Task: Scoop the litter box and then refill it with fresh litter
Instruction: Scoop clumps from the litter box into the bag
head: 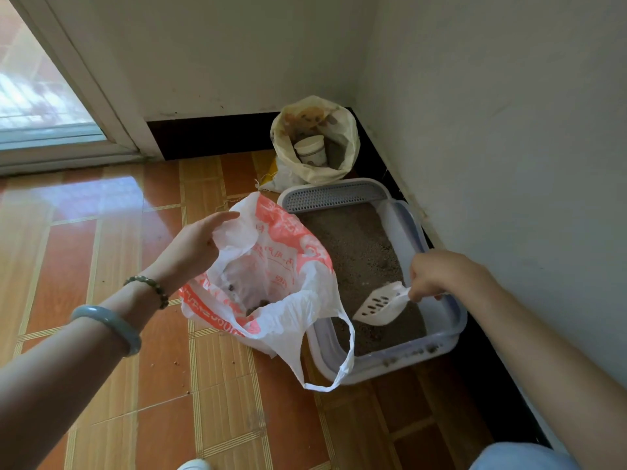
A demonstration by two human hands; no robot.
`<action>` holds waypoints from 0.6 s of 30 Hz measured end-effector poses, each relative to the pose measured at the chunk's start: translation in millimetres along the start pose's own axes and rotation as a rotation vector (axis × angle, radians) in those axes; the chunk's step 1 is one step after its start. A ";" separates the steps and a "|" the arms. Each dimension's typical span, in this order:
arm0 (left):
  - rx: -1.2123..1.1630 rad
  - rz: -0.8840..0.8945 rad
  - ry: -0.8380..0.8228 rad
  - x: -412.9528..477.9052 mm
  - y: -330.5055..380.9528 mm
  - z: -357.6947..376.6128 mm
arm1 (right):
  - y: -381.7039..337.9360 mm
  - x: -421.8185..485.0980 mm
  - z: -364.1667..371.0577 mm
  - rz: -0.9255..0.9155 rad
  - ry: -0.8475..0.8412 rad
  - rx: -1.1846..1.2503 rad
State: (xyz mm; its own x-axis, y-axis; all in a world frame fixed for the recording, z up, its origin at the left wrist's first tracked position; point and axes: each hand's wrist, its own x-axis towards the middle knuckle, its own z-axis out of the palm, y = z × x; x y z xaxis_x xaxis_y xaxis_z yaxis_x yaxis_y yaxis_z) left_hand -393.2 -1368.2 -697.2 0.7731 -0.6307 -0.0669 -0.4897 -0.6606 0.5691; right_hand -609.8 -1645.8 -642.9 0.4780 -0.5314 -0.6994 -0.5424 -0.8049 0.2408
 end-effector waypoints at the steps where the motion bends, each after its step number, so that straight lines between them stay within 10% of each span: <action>1: 0.002 -0.006 -0.001 -0.2 0.6 -0.2 | -2.0 -1.0 -1.2 0.020 -0.023 -0.025; 18: -0.007 -0.036 -0.028 -2.9 4.4 -1.7 | -6.0 6.7 14.4 0.013 -0.137 -0.074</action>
State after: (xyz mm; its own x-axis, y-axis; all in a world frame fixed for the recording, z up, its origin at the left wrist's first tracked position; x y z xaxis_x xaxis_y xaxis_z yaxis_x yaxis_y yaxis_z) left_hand -396.9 -1368.6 -693.2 0.7788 -0.6175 -0.1103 -0.4585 -0.6804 0.5717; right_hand -613.3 -1640.7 -658.8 0.3700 -0.5051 -0.7797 -0.4934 -0.8180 0.2958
